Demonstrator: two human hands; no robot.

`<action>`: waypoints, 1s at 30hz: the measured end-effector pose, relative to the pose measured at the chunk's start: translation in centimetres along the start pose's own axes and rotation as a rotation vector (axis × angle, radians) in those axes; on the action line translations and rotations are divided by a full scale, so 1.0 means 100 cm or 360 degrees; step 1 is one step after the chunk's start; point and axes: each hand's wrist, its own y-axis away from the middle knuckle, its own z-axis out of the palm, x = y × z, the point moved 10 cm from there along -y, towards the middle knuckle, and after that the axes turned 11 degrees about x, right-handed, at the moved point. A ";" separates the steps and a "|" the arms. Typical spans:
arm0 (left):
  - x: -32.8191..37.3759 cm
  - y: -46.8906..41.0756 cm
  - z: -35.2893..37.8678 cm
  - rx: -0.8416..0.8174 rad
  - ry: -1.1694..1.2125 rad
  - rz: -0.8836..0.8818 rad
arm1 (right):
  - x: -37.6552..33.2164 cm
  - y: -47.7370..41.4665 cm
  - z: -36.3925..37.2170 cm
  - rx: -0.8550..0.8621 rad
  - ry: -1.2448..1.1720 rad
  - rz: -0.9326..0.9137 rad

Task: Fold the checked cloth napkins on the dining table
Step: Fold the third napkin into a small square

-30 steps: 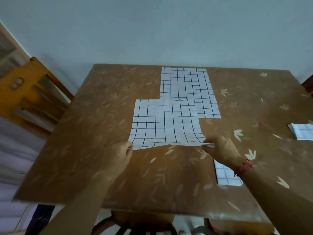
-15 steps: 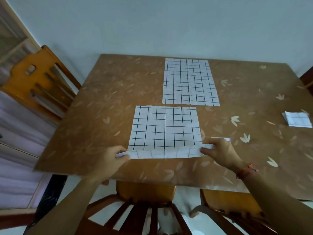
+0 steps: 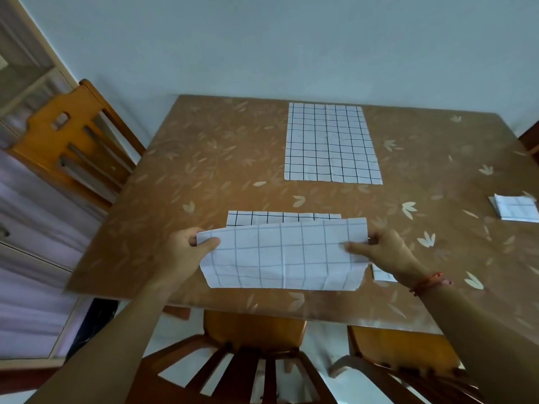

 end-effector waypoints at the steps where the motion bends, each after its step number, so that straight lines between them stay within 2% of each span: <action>1: 0.001 -0.004 0.001 0.0017 0.0011 -0.0007 | 0.002 0.001 0.006 -0.0102 -0.0007 0.0056; 3: 0.002 -0.012 0.006 0.0011 0.0003 -0.0010 | 0.012 0.008 0.018 -0.0274 0.0166 0.0140; 6: 0.001 -0.022 0.011 0.0025 -0.0060 0.0004 | 0.032 0.012 0.017 -0.0188 0.0385 0.0258; 10: -0.011 -0.041 0.019 0.0026 0.0028 -0.0097 | 0.051 0.013 0.016 -0.0066 0.0204 0.0450; 15: -0.021 -0.049 0.039 -0.0034 0.0153 -0.0284 | 0.061 -0.009 0.018 0.0125 0.0210 0.0522; 21: -0.088 -0.031 0.061 -0.0210 0.0051 -0.0656 | 0.067 -0.037 0.024 0.0290 0.0268 0.0499; 24: -0.110 -0.019 0.070 -0.0290 -0.0032 -0.0695 | 0.069 -0.049 0.030 0.0335 0.0194 0.0519; 27: -0.115 -0.016 0.073 -0.0267 -0.0046 -0.0693 | 0.080 -0.047 0.038 0.0276 0.0112 0.0662; 30: -0.114 -0.018 0.072 -0.0196 -0.0075 -0.0664 | 0.100 -0.025 0.045 0.0106 0.0146 0.0856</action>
